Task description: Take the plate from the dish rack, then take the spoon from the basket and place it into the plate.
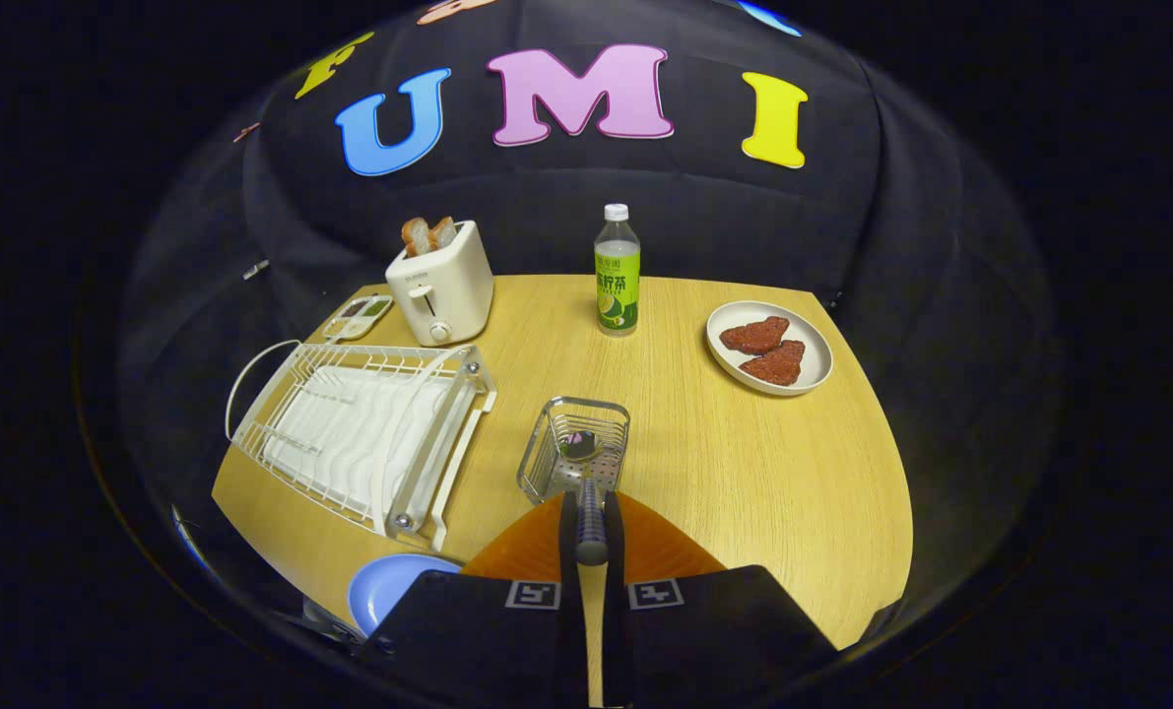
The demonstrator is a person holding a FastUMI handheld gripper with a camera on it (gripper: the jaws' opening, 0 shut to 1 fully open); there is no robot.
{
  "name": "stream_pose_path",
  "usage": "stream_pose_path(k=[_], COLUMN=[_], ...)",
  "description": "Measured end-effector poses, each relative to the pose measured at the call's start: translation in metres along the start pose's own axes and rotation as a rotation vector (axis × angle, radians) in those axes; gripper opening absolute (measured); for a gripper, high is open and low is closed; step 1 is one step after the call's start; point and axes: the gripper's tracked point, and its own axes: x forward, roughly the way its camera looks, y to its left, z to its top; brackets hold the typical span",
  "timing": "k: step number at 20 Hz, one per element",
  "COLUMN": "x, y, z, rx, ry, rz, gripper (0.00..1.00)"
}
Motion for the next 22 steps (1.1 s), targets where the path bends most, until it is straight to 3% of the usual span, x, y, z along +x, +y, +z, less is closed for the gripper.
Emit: stream_pose_path(k=[4,9,15,22], x=[-0.055,-0.098,-0.088,-0.059], y=[0.023,0.063,0.113,0.131], z=[0.0,-0.047,-0.124,-0.157], rx=[0.019,0.007,-0.056,-0.077], ry=[-0.032,0.038,0.162,0.159], rz=[0.07,0.164,0.251,0.268], gripper=[0.1,0.1,0.1,0.1])
